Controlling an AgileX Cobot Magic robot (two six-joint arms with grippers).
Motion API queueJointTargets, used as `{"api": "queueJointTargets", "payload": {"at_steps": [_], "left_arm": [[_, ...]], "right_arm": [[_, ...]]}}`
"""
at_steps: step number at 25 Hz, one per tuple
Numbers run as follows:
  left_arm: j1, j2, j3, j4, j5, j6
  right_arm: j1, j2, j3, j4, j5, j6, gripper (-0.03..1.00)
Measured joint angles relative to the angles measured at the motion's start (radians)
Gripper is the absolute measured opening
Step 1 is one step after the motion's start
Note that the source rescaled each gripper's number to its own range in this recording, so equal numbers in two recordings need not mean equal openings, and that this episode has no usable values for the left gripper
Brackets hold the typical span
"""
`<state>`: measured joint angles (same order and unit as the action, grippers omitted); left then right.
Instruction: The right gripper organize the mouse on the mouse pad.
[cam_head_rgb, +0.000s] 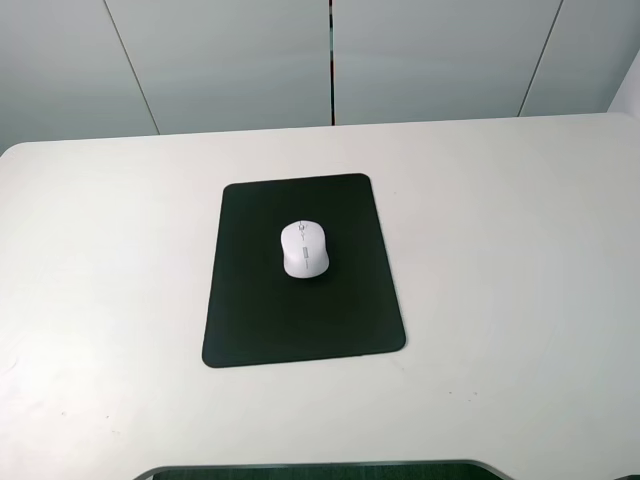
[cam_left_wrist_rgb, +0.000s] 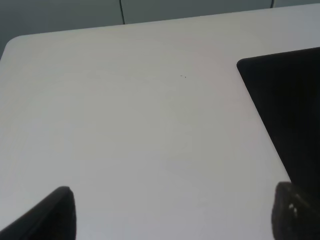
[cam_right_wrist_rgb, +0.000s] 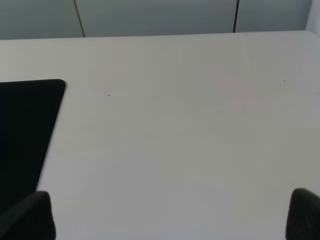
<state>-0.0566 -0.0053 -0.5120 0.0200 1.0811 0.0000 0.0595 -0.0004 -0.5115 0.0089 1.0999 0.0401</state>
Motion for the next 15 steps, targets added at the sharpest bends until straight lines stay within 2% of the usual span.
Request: {"api": "queueJointTargets", "payload": {"at_steps": [15], "left_arm": [[0.000, 0.000, 0.000, 0.000, 0.000, 0.000]], "right_arm": [[0.000, 0.000, 0.000, -0.002, 0.000, -0.002, 1.00]]}}
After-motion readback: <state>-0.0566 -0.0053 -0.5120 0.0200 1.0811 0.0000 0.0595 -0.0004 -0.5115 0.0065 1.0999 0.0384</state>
